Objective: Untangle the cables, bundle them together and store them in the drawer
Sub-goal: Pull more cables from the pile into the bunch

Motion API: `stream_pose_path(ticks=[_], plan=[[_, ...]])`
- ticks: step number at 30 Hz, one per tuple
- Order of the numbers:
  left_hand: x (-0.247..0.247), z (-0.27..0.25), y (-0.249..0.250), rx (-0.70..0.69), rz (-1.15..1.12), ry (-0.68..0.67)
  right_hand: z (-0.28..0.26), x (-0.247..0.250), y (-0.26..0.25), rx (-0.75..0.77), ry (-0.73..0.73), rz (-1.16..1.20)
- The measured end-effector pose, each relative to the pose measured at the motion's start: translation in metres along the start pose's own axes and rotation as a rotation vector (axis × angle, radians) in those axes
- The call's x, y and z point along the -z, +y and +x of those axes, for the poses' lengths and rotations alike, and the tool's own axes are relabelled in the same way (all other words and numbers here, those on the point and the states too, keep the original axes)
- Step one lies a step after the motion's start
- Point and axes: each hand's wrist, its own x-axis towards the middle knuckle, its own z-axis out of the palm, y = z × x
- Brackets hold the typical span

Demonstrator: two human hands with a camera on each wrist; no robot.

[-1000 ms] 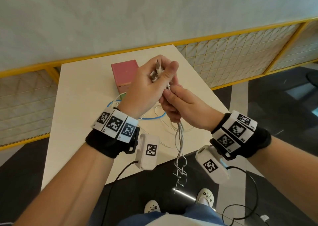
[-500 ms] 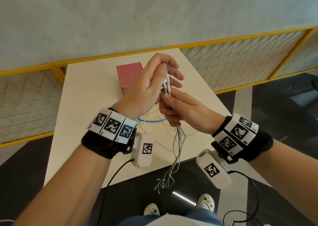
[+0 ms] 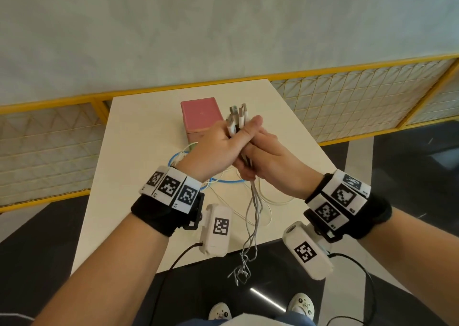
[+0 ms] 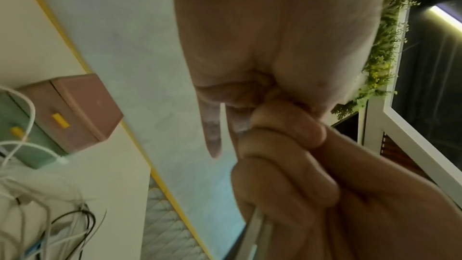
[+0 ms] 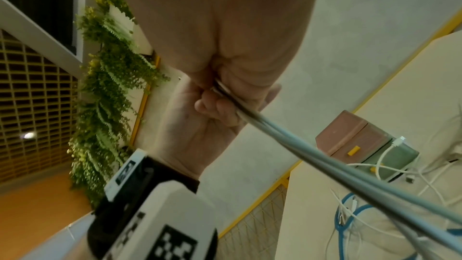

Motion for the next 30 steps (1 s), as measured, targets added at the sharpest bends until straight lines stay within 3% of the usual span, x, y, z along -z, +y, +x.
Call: stream_pose_path(ticks=[3,7,10,12,14,16,20,23,25,28,30], plan=[[0.003,0.0,0.002,-0.019,-0.055,0.062,0.001,-0.002,0.004,0.064,-0.067,-0.171],[0.009,0.006,0.003,-0.138,-0.201,0.278,-0.003,-0.006,0.026,-0.038,-0.165,-0.484],[0.013,0.008,-0.002,-0.126,-0.367,0.327,0.0,-0.004,0.041,-0.103,-0.224,-0.653],[0.012,0.007,-0.008,-0.092,-0.367,0.319,0.006,-0.006,0.039,-0.081,-0.247,-0.646],[0.009,0.006,-0.012,-0.061,-0.298,0.331,0.012,-0.013,0.034,-0.005,-0.231,-0.494],[0.011,0.008,-0.012,-0.024,-0.273,0.408,0.014,-0.019,0.035,0.002,-0.256,-0.376],[0.032,0.013,-0.003,-0.068,-0.402,0.592,0.004,-0.021,0.071,-0.181,-0.426,-0.577],[0.045,0.015,-0.004,-0.122,-0.465,0.633,0.006,-0.005,0.1,-0.346,-0.288,-0.736],[0.048,0.017,-0.007,-0.118,-0.462,0.64,0.01,0.002,0.107,-0.418,-0.218,-0.708],[0.049,0.021,-0.012,-0.086,-0.424,0.65,0.015,0.006,0.108,-0.65,-0.456,-0.398],[0.05,0.024,-0.017,-0.055,-0.403,0.647,0.019,0.012,0.109,-0.679,-0.594,-0.41]])
